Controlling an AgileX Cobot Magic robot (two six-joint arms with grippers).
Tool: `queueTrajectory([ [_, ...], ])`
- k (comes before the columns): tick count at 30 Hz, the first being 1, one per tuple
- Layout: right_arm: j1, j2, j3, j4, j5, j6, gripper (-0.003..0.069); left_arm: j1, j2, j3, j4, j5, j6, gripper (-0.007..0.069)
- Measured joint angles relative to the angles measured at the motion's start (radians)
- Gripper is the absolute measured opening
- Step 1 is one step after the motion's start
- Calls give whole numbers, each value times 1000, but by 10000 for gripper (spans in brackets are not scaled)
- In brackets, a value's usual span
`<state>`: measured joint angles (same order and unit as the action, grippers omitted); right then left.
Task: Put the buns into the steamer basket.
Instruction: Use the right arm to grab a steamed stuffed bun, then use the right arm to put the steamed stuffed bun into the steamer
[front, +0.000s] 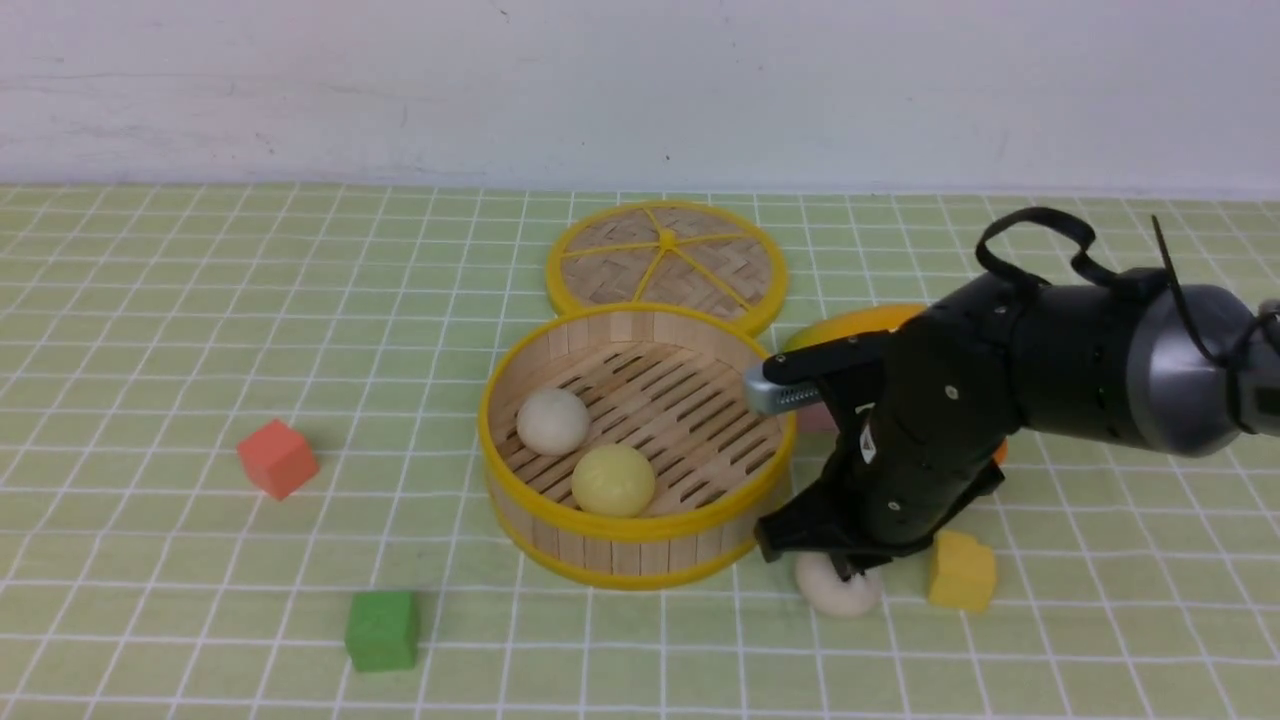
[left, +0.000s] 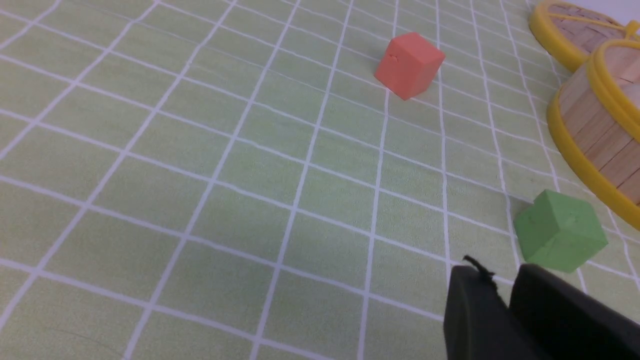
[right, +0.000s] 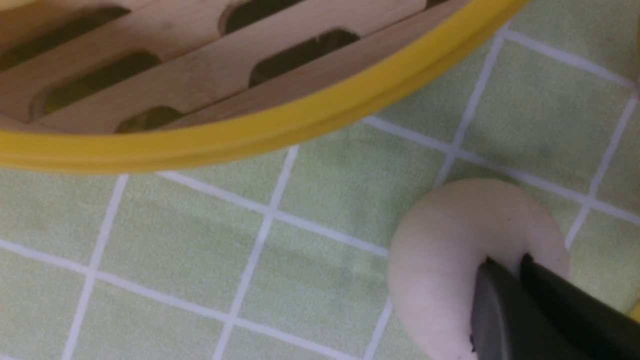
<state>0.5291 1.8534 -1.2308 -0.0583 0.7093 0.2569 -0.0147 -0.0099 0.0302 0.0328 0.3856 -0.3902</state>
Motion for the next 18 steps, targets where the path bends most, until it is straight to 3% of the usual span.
queueTrajectory([
  [13,0,-171,-159,4,161,1,0,0,0,0,1,-1,0,127],
  [18,0,-176,-286,113,133,-59,0,0,0,0,1,-1,0,131],
])
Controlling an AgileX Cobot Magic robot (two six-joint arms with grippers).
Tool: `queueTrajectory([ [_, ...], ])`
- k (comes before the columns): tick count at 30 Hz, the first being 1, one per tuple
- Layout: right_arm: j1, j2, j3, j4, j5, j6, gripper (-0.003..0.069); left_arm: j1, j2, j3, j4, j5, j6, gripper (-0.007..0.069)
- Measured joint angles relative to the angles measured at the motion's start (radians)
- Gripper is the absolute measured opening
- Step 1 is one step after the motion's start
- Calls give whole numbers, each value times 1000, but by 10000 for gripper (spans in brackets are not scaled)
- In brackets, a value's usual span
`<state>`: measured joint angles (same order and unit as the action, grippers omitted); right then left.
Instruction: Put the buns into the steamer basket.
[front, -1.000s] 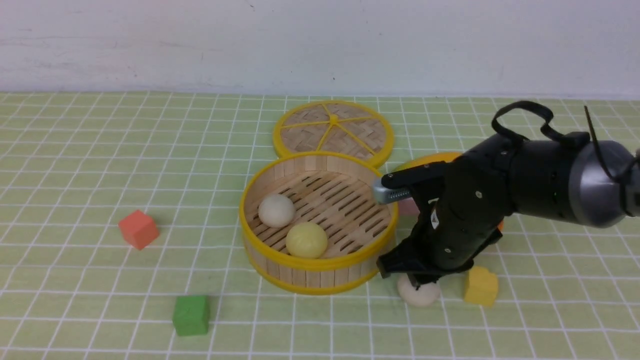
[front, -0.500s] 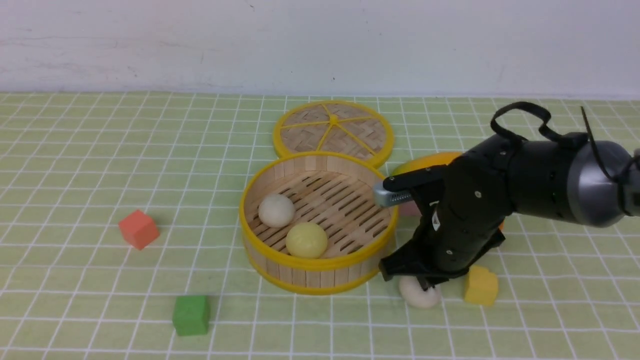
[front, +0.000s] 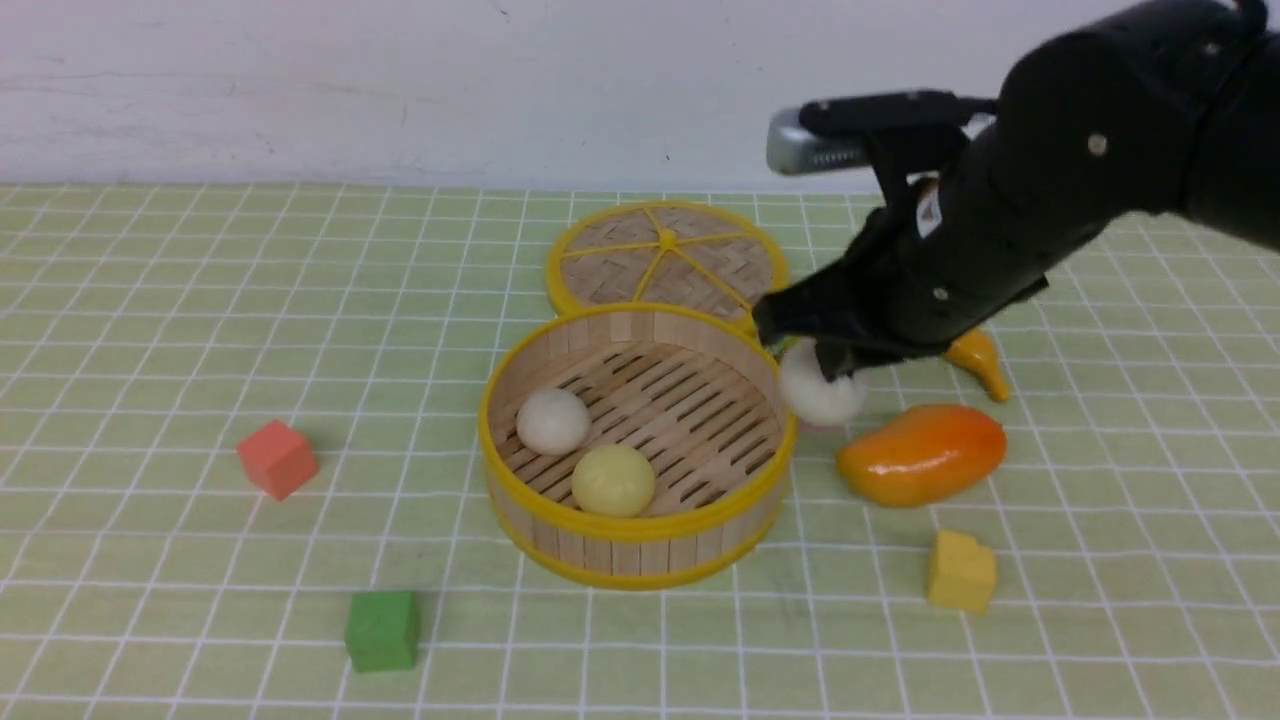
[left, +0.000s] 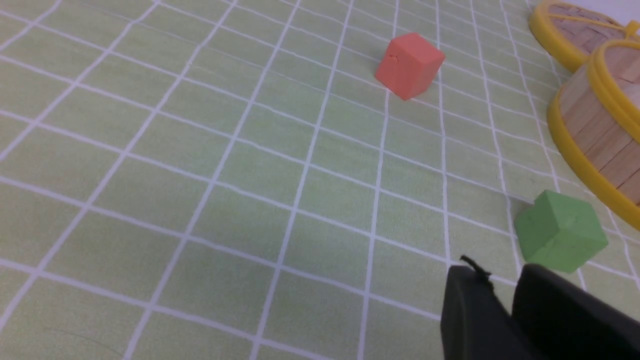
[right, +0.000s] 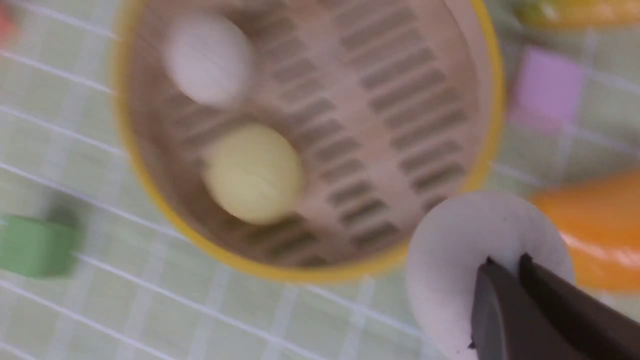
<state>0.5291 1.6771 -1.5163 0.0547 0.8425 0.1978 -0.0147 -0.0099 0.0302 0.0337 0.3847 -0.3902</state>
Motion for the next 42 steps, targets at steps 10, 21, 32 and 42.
queueTrajectory([
  [10,0,210,-31,168,-284,-131,0,0,0,0,2,0,0,141],
  [21,0,374,-31,168,-383,-99,107,0,0,0,2,0,0,143],
  [32,-2,277,-30,76,-278,-48,387,0,0,0,2,0,0,150],
  [42,-21,-197,-30,-112,143,-48,335,0,0,0,2,0,0,155],
])
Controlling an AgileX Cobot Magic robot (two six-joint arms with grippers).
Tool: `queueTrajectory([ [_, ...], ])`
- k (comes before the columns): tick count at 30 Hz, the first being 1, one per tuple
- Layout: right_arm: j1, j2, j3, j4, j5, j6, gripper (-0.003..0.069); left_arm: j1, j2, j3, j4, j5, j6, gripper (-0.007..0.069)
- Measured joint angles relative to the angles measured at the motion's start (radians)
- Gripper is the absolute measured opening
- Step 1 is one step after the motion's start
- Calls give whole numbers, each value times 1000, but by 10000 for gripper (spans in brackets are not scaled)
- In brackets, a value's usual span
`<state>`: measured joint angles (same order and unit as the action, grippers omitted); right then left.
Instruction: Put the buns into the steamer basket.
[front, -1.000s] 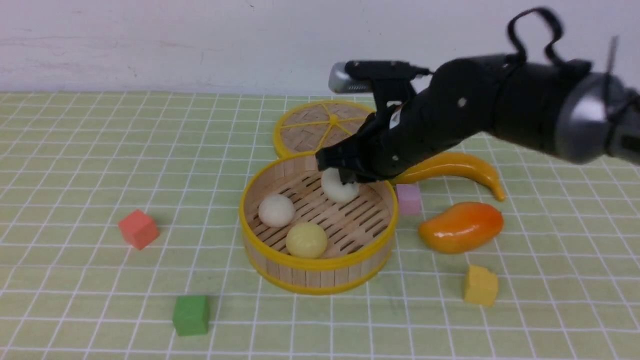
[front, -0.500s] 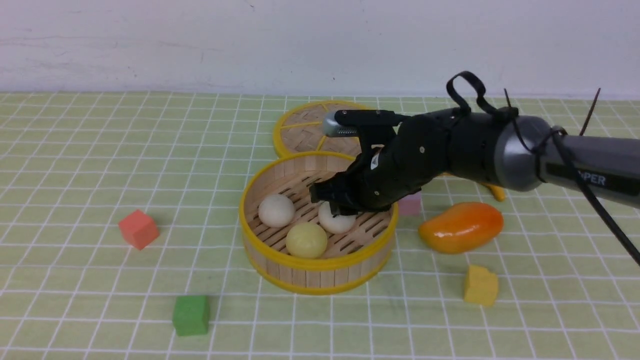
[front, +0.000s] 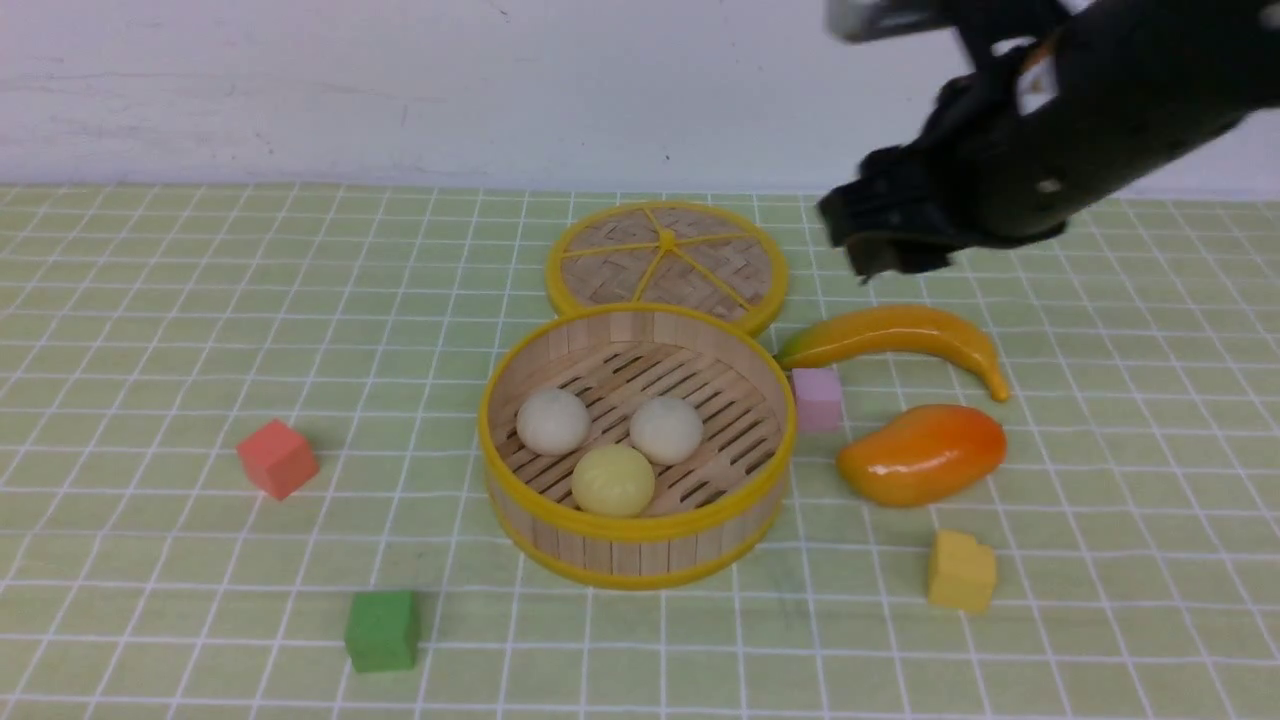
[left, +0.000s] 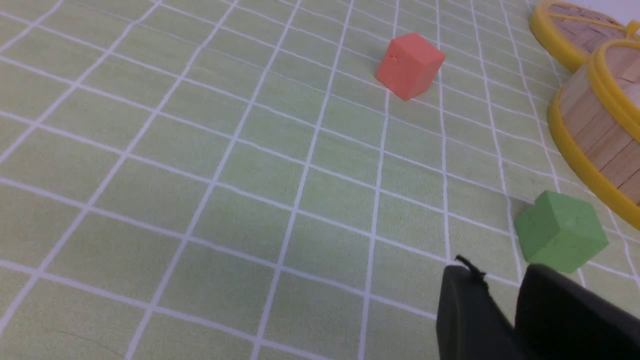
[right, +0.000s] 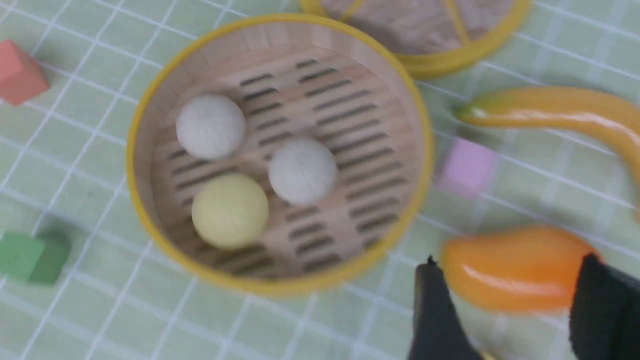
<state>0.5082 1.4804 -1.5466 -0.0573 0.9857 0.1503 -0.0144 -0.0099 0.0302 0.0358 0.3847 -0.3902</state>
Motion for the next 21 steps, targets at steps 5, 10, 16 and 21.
queueTrajectory([
  [5,0,-245,88,-5,126,26,197,0,0,0,0,0,0,160],
  [10,0,-475,333,-5,108,106,55,0,0,0,0,0,0,164],
  [16,0,-679,620,17,12,127,-20,0,0,0,0,0,0,169],
  [21,0,-778,775,57,-11,155,-20,0,0,0,0,0,0,176],
])
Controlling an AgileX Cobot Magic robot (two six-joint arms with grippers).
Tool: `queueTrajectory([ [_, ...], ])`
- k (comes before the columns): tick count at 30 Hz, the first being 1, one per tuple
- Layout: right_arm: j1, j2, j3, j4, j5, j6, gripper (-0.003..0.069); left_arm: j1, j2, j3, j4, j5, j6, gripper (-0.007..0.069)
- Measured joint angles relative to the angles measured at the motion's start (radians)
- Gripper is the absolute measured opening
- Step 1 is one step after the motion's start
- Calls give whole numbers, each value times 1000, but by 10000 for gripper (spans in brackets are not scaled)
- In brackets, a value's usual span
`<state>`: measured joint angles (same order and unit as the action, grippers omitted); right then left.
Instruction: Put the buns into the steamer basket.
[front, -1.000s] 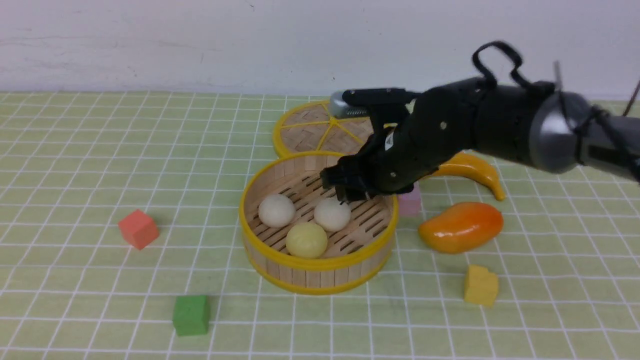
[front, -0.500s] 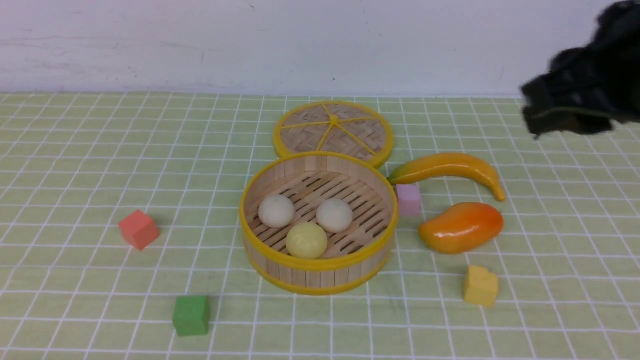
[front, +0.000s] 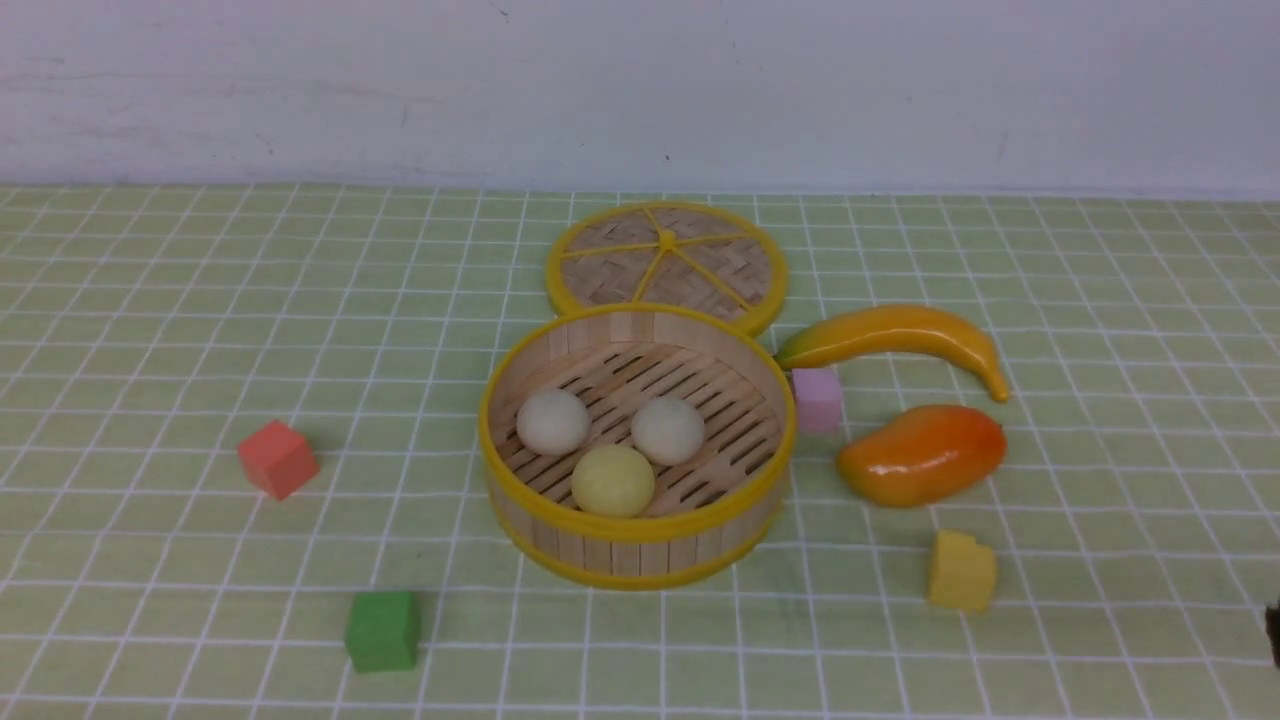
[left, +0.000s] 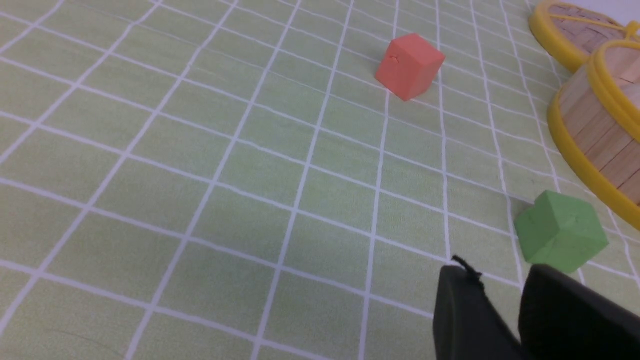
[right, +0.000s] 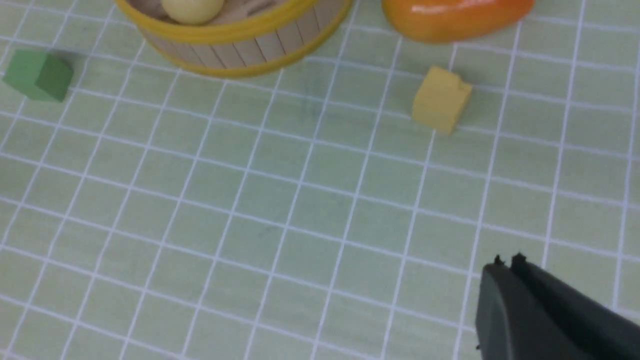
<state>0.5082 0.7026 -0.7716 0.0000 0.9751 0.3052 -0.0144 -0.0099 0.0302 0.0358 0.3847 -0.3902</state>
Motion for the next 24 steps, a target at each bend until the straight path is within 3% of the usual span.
queueTrajectory([
  [14,0,-65,92,23,111,3,-19,0,0,0,0,0,0,193],
  [18,-1,-85,96,-60,83,-7,-17,0,0,0,0,0,0,199],
  [22,-74,-198,123,-167,12,-10,-14,0,0,0,0,0,0,202],
  [24,-186,-306,172,-195,-60,-10,-12,0,0,0,0,0,0,206],
])
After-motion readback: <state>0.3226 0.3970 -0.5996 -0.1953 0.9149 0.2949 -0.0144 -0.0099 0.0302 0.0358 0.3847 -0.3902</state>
